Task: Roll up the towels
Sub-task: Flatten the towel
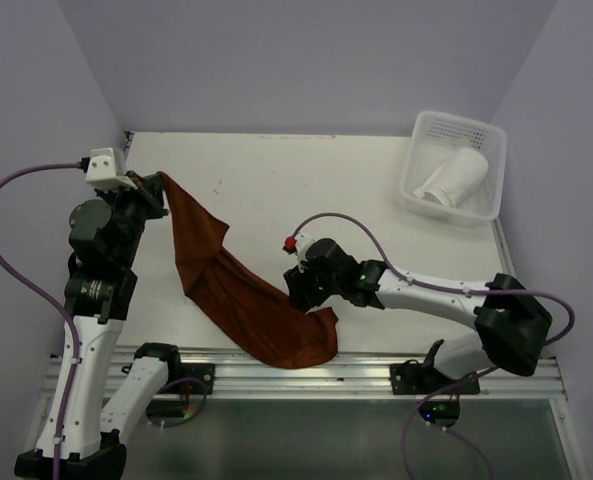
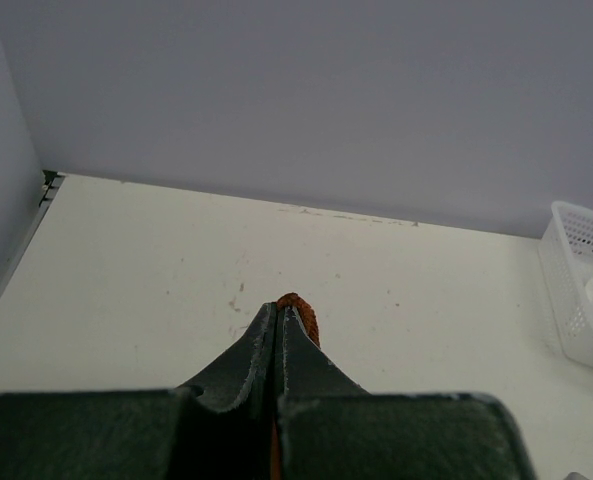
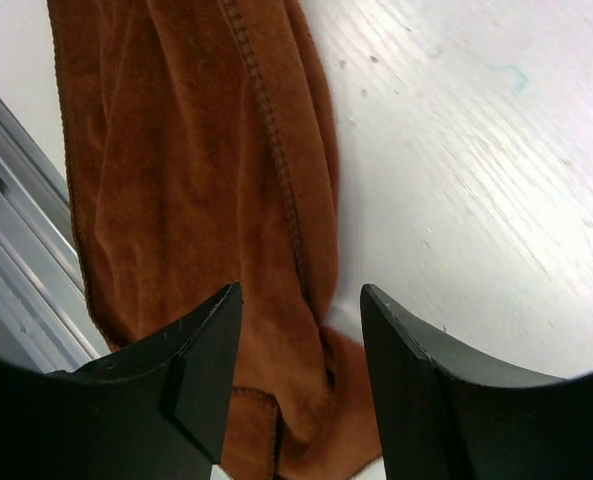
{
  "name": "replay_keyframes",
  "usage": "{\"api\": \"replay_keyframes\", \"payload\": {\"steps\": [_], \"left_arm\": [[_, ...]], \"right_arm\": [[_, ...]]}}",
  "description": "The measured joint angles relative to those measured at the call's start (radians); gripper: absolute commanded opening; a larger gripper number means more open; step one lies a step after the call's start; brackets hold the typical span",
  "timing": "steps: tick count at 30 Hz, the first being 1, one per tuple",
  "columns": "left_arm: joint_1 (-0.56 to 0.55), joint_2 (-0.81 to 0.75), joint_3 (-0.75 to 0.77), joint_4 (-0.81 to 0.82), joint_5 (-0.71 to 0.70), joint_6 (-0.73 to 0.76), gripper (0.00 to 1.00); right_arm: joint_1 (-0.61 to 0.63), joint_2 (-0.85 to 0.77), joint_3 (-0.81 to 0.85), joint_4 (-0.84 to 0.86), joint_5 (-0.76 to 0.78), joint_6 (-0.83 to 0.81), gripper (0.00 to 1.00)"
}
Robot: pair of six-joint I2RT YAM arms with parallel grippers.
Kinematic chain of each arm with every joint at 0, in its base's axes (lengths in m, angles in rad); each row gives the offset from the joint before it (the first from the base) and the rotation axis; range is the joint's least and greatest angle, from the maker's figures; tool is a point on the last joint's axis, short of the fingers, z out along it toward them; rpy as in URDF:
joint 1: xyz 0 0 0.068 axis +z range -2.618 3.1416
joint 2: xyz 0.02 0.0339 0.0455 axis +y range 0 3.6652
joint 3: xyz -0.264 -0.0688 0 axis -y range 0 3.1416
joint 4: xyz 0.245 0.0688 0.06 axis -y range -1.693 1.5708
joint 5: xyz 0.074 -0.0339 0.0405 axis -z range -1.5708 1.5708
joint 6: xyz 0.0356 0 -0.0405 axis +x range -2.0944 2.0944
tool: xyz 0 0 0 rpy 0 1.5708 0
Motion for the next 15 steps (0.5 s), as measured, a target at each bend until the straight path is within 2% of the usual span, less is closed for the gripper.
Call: {"api": "replay_keyframes", "payload": {"steps": [8,11,12,14,15], "left_arm": [[0.0,0.0,0.0,0.0,0.003,0.0,0.0],[0.0,0.0,0.0,0.0,0.003,0.0,0.0],[0.0,0.0,0.0,0.0,0.003,0.0,0.0],[0.0,0.0,0.0,0.0,0.003,0.0,0.0],[0.0,0.0,0.0,0.0,0.003,0.0,0.0]], "right_arm": [[-0.002,0.231,0.082,0.082,-0.064,-0.025,0.54],[-0.013,0.279,0.109,0.089,-0.06,-0.03,0.4],[-0.019,0.288,0.118,0.089,-0.057,-0.032,0.29],[-0.034,0.302,0.137,0.09,-0.053,-0.041,0.23],[-0.039,0.307,0.146,0.088,-0.053,-0.043,0.07]]}}
